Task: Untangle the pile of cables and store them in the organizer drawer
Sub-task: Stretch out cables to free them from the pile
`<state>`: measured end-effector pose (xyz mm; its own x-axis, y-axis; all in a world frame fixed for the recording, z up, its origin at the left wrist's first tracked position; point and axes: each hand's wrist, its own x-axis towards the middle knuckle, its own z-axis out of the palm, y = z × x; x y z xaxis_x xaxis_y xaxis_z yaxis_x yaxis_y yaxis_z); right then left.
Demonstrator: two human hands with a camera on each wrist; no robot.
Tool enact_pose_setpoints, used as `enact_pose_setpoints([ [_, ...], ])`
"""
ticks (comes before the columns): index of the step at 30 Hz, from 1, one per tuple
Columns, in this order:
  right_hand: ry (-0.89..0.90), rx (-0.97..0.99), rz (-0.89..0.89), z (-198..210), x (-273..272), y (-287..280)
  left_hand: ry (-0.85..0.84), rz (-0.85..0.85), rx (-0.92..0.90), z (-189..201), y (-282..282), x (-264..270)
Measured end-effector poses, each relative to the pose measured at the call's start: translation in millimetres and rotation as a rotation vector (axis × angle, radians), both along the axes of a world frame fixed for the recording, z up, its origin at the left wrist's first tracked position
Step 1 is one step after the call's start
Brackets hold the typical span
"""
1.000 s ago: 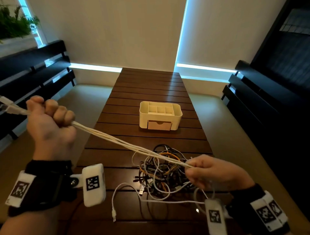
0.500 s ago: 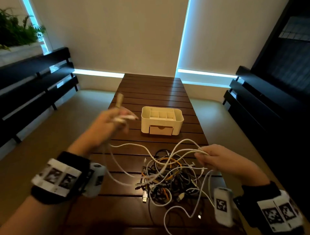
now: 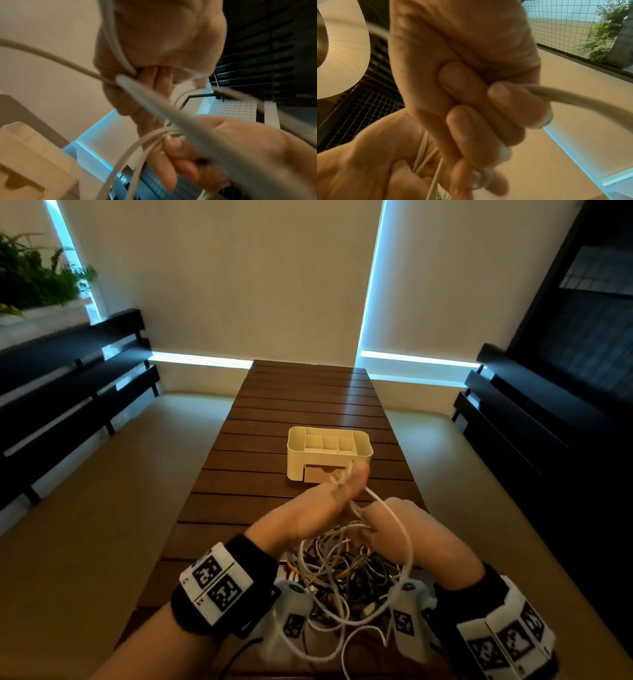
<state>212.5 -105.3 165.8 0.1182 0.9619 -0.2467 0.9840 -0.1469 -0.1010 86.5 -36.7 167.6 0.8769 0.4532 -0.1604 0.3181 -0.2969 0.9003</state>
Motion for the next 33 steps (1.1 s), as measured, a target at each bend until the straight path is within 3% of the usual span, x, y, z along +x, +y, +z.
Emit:
enact_pose_setpoints([
  [3,0.079,-0.007,-0.036,4,1,-3,0.156,-0.113,0.121,-1,4,-4],
  [5,0.199,-0.005,0.019,10,3,-8,0.143,-0.14,0.08,-5,10,-9],
  [7,0.404,-0.018,0.057,13,13,-14,0.043,-0.133,0.0,-5,11,-20],
  [9,0.623,-0.066,0.076,14,30,-21,-0.134,-0.023,-0.127,-7,17,-34],
  [12,0.856,-0.123,0.076,0,53,-27,-0.263,0.107,-0.142,-10,30,-56],
  [15,0.862,-0.171,0.079,-18,59,-26,-0.34,0.203,-0.17,-11,35,-70],
  [18,0.838,-0.17,0.062,-35,59,-23,-0.564,0.342,-0.304,-6,41,-80],
  [19,0.813,-0.161,0.058,-42,57,-20,-0.68,0.326,-0.382,-5,49,-86],
  [21,0.775,-0.146,0.048,-56,55,-16,-0.905,0.052,-0.702,1,68,-99],
  [22,0.78,-0.139,0.043,-63,54,-15,-0.968,0.052,-0.737,9,76,-104],
  [24,0.837,-0.084,0.019,-70,55,-14,-1.026,0.199,-0.652,19,86,-118],
  [26,0.89,0.061,-0.038,-59,57,-19,-1.041,0.195,-0.533,8,87,-120],
  [27,0.923,0.18,-0.071,-48,58,-21,-0.948,0.247,-0.465,2,86,-123],
  [29,1.04,0.487,-0.117,-18,57,-26,-0.73,0.515,-0.083,-4,80,-122],
  [31,1.183,0.751,-0.091,15,53,-31,-0.549,0.568,0.093,-8,73,-114],
  [33,1.153,0.837,-0.033,39,50,-36,-0.463,0.578,0.16,-14,67,-107],
])
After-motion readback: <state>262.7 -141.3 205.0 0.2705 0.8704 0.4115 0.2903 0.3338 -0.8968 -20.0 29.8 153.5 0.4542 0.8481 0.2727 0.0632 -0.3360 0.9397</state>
